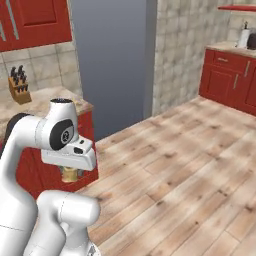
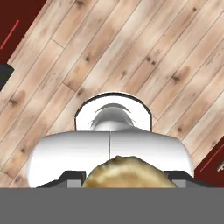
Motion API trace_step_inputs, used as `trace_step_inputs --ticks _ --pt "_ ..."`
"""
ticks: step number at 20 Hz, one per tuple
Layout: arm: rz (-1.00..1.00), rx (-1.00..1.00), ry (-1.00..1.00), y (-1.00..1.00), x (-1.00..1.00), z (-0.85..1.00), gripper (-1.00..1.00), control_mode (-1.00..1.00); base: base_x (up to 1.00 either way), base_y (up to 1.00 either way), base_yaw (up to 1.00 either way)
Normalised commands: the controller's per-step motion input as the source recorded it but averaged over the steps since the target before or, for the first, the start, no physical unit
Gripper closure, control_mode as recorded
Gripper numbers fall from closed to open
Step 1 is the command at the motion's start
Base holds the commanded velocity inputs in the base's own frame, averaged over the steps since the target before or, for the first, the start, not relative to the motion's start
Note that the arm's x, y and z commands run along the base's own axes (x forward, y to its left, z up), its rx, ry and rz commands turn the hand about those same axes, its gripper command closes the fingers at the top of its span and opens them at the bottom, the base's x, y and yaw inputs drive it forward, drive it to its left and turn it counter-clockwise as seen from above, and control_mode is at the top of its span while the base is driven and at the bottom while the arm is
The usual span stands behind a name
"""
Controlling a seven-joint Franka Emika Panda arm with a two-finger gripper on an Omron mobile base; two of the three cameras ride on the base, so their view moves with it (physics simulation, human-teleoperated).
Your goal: Pick the candle and candle from the dining table and place them in the open cabinet. Close the cabinet after placing the objects.
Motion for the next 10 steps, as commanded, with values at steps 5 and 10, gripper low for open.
trace_step_inputs --ticks 5,10 --pt "0.00 0.00 0.00 0.00 0.00 0.00 1.00 1.00 0.09 0.00 0.81" --pt "0.00 0.00 0.00 0.00 0.00 0.00 1.00 1.00 0.09 0.00 0.84"
